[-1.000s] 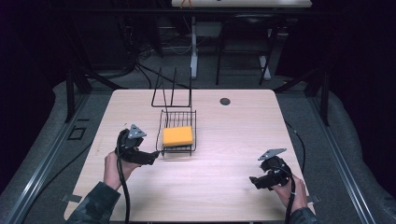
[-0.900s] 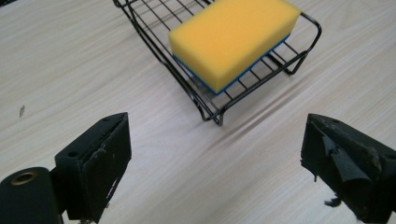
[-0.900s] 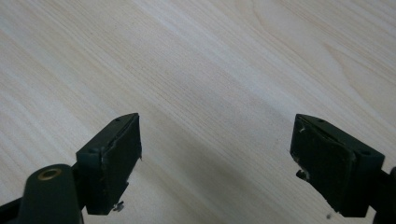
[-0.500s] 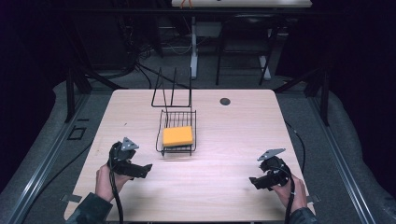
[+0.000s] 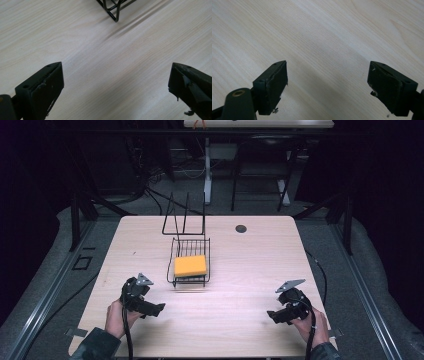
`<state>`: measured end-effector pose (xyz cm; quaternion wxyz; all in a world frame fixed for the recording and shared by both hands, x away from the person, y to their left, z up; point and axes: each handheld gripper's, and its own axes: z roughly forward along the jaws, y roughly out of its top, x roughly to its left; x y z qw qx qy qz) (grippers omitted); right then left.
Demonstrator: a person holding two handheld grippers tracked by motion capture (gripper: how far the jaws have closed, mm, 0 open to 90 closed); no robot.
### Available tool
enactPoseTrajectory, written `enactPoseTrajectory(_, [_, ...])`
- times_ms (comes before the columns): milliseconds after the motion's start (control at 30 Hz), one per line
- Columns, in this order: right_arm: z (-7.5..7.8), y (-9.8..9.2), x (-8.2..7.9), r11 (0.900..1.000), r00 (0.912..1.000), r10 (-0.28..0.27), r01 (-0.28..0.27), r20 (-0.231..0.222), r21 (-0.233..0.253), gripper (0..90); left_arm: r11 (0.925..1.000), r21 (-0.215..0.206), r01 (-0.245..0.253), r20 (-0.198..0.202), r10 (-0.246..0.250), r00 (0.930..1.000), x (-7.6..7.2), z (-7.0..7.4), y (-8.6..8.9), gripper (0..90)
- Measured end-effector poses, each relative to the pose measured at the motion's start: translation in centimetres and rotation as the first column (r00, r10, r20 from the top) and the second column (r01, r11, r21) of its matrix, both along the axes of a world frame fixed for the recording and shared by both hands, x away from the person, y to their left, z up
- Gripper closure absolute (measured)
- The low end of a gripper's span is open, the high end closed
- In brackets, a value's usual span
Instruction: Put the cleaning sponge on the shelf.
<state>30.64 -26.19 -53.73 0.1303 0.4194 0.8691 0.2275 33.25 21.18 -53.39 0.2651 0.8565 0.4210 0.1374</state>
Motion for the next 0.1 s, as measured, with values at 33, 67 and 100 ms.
enactPoseTrajectory(33, [-0.02,0.01,0.0,1.0,1.0,0.0,0.0,0.002,0.0,16.2,1.0,0.0,-0.004,0.003,0.004,1.0,0.03,-0.03,-0.01,0.1])
enactPoseTrajectory(67, [-0.02,0.01,0.01,1.0,1.0,0.001,-0.001,0.001,0.0,16.2,1.0,-0.001,-0.005,0.002,0.005,1.0,0.06,-0.04,0.0,0.1])
enactPoseTrajectory(100, [-0.04,-0.01,0.02,1.0,1.0,0.003,-0.003,0.002,-0.003,16.2,1.0,-0.004,-0.004,0.002,0.004,1.0,0.1,-0.05,0.01,0.1])
